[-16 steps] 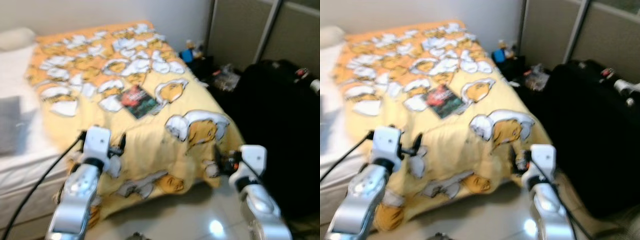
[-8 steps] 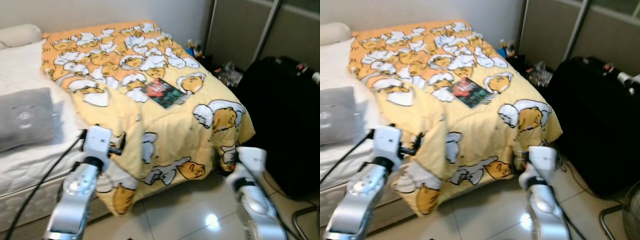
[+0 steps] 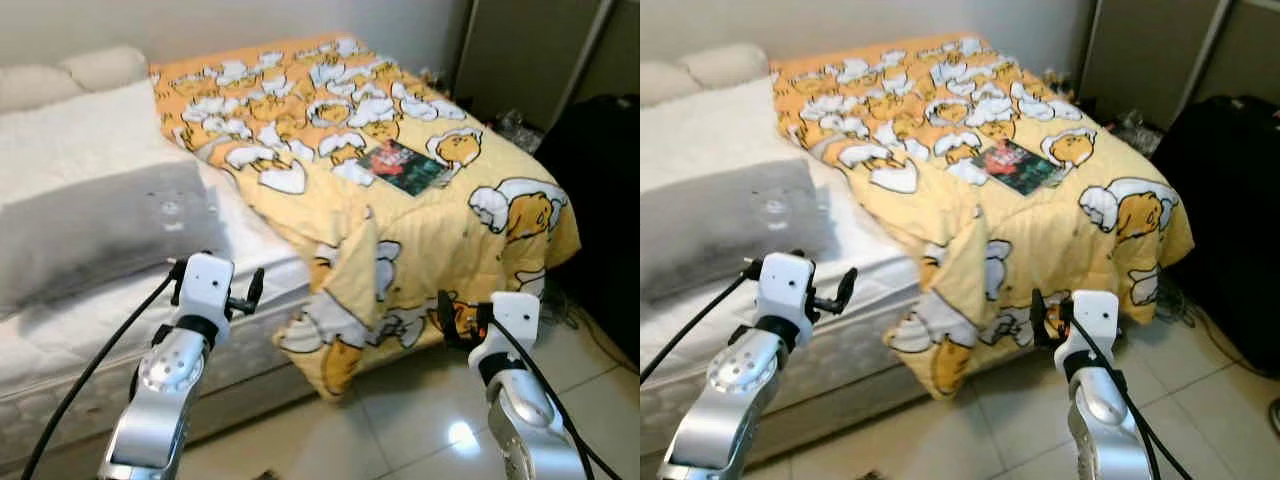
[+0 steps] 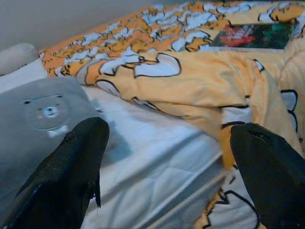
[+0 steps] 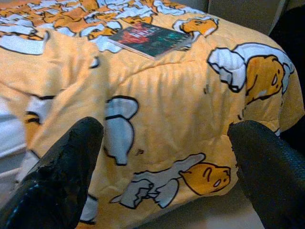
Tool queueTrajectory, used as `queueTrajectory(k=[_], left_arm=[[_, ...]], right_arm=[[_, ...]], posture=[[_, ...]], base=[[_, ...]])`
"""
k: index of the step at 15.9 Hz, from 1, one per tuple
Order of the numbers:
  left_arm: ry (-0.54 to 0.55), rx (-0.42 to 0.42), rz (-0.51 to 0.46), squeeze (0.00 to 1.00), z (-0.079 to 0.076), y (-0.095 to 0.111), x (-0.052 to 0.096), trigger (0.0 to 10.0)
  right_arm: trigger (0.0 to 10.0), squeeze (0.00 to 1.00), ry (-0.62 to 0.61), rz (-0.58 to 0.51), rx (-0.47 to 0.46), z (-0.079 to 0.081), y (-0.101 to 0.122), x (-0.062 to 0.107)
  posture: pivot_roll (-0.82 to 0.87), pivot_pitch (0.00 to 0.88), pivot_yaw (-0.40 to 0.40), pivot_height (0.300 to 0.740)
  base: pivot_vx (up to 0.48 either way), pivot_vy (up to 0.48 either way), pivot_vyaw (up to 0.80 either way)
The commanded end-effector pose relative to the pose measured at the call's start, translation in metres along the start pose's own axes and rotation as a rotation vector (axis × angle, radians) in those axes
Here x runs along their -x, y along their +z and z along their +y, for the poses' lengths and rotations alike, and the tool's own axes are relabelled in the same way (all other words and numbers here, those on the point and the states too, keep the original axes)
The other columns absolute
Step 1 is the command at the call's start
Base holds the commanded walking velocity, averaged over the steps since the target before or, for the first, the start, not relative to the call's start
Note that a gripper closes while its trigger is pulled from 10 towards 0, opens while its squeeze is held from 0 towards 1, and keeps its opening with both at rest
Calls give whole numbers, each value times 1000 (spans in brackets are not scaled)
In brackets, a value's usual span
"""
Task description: Clean up the room
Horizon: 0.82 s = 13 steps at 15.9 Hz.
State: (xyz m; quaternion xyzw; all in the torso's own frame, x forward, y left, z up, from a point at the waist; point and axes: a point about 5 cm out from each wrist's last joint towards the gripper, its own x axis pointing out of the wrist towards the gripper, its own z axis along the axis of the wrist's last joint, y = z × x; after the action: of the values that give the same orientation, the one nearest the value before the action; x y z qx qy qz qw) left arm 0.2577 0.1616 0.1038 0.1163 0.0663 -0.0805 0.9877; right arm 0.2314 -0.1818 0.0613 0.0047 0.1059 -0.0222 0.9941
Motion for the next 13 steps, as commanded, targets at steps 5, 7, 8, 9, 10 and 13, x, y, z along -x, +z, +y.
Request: queueTrajectory(k=[5, 7, 8, 9, 10, 13], left_arm=[[29, -9, 13, 0, 9, -2, 2, 10000], [30, -9, 13, 0, 9, -1, 2, 10000], [30, -10, 14, 0, 10, -2, 3, 10000], [30, -10, 14, 0, 10, -2, 3, 10000], [32, -10, 14, 0, 10, -1, 3, 10000], [33, -10, 14, 0, 10, -1, 3, 10000]], right_arm=[[10000, 0, 25, -23, -1, 7, 6, -3], [10000, 0, 30, -24, -1, 8, 6, -4], [10000, 0, 32, -24, 0, 8, 6, -4], [10000, 0, 33, -24, 0, 9, 7, -4], [10000, 0, 35, -25, 1, 9, 7, -5], [10000, 0, 37, -27, 0, 9, 8, -6]], posture=[[-23, 0, 65, 740], [-21, 0, 64, 740], [-20, 0, 64, 740], [-19, 0, 63, 740], [-18, 0, 62, 740], [-16, 0, 61, 740]], base=[[0, 353, 0], [0, 349, 0], [0, 349, 0], [0, 345, 0], [0, 334, 0], [0, 334, 0]])
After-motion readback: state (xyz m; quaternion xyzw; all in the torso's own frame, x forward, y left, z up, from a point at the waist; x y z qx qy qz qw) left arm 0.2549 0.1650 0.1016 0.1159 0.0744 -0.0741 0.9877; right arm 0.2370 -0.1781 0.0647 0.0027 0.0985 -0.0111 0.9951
